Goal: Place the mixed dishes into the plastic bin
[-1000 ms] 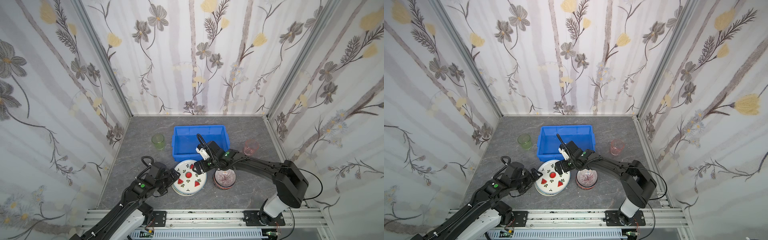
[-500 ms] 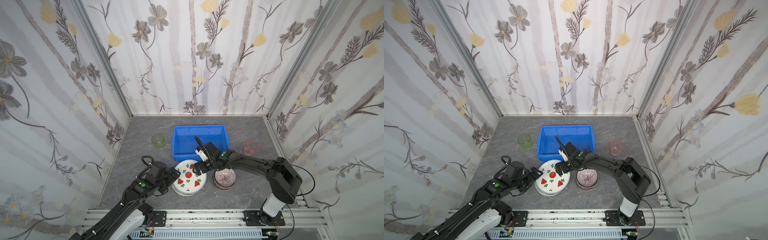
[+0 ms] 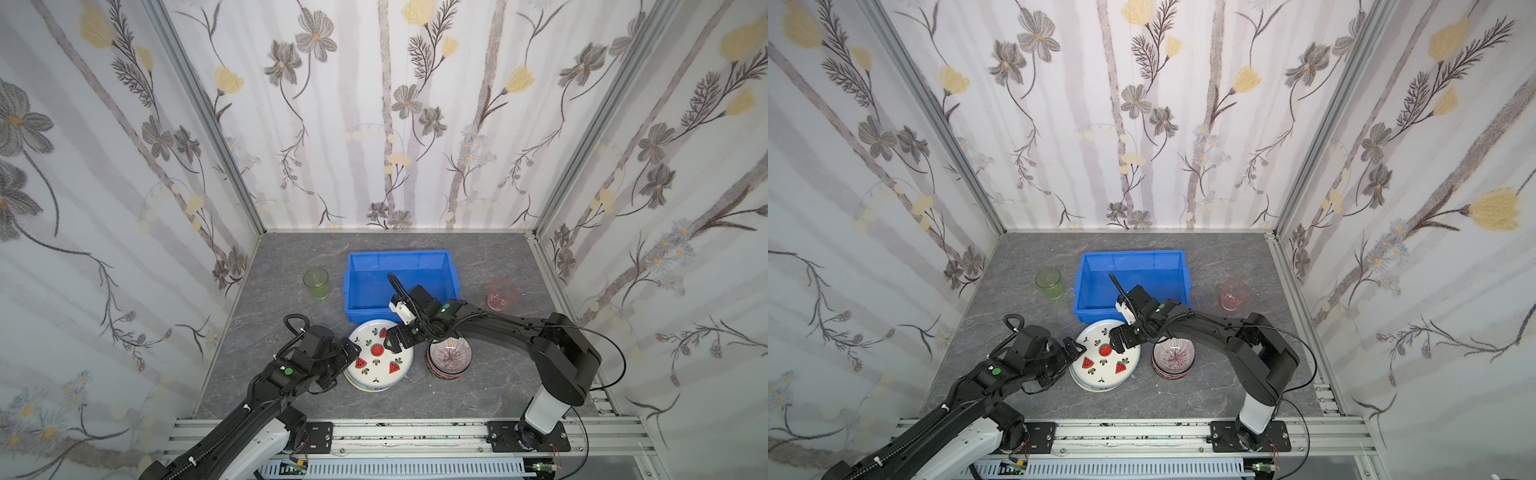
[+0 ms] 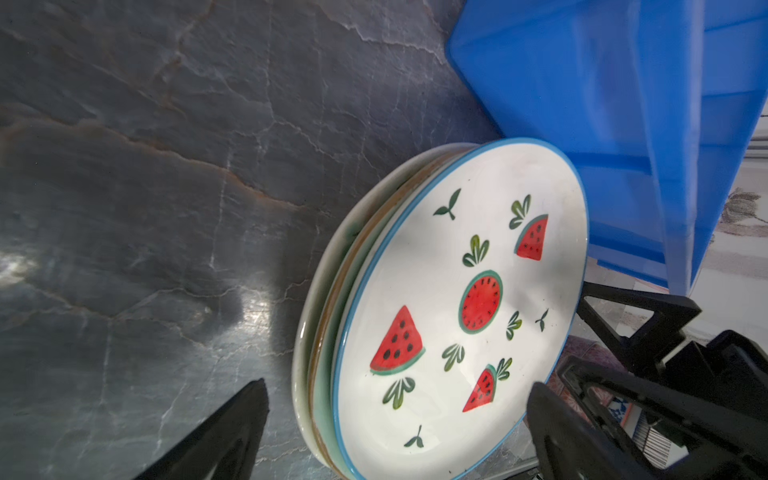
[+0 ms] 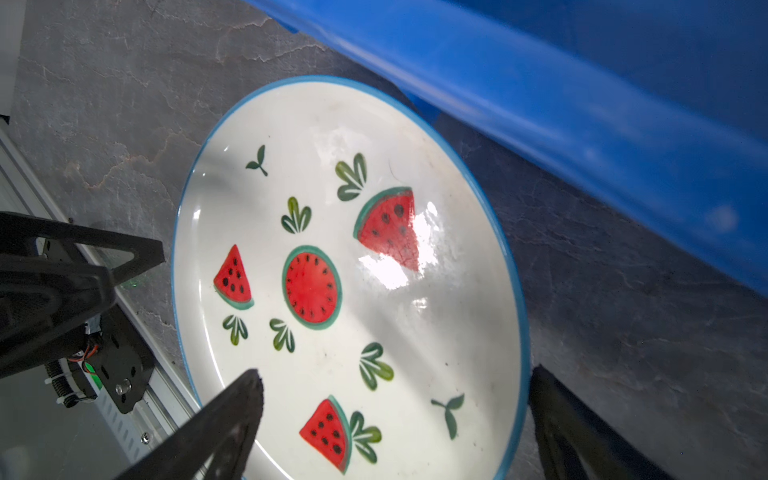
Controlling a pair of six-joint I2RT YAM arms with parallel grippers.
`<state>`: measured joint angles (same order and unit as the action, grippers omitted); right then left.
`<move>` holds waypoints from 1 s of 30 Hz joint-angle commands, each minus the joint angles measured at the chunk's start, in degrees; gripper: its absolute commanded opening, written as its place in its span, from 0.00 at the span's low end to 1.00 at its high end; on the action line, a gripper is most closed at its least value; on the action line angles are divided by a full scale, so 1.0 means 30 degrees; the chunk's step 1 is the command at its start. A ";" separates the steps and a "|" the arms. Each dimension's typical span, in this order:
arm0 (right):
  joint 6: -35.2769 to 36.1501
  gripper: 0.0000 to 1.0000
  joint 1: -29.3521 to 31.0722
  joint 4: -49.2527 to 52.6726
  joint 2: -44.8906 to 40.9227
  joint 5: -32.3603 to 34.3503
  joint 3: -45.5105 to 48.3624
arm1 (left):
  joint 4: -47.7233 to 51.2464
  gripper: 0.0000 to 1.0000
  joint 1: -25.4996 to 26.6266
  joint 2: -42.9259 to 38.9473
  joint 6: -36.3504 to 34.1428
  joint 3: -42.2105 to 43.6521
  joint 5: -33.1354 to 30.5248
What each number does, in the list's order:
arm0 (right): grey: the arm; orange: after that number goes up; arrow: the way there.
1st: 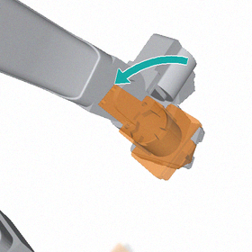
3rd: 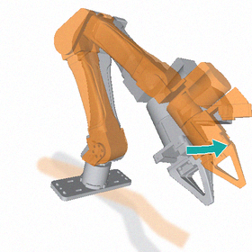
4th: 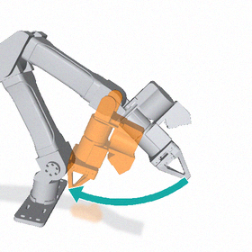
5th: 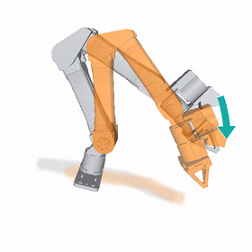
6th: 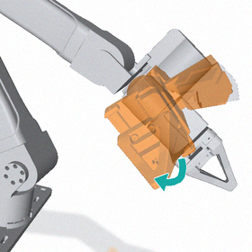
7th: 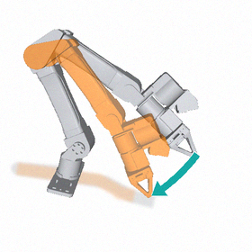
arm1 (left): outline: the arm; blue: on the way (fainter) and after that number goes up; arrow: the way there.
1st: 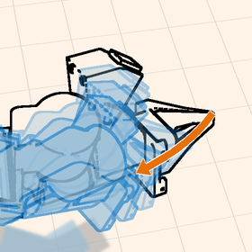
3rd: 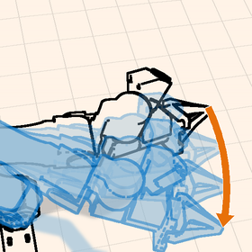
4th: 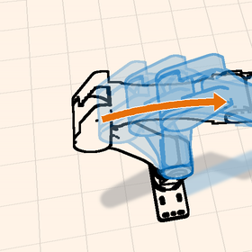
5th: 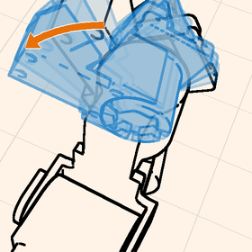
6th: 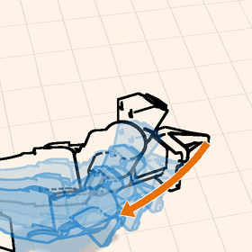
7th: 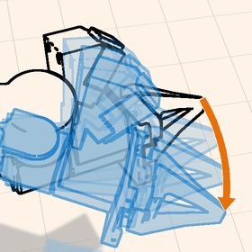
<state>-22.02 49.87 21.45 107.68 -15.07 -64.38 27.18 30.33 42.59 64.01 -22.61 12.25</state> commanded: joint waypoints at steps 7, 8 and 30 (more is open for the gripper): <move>-0.0042 0.96 0.0002 -0.1198 0.0066 -0.1169 -0.0044 | -0.0776 1.00 -0.0007 0.0084 0.0151 0.0051 -0.0158; -0.0015 0.96 0.0013 -0.1214 0.0153 -0.1309 -0.0073 | -0.0840 1.00 -0.0004 0.0127 0.0117 0.0037 -0.0129; -0.0011 0.94 0.0048 -0.2051 0.0348 -0.3276 -0.0015 | -0.1516 0.99 0.0057 -0.0194 0.0254 0.0465 0.0172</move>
<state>-22.02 49.91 18.87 108.62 -22.31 -64.31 24.36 30.39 42.19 64.60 -21.41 12.71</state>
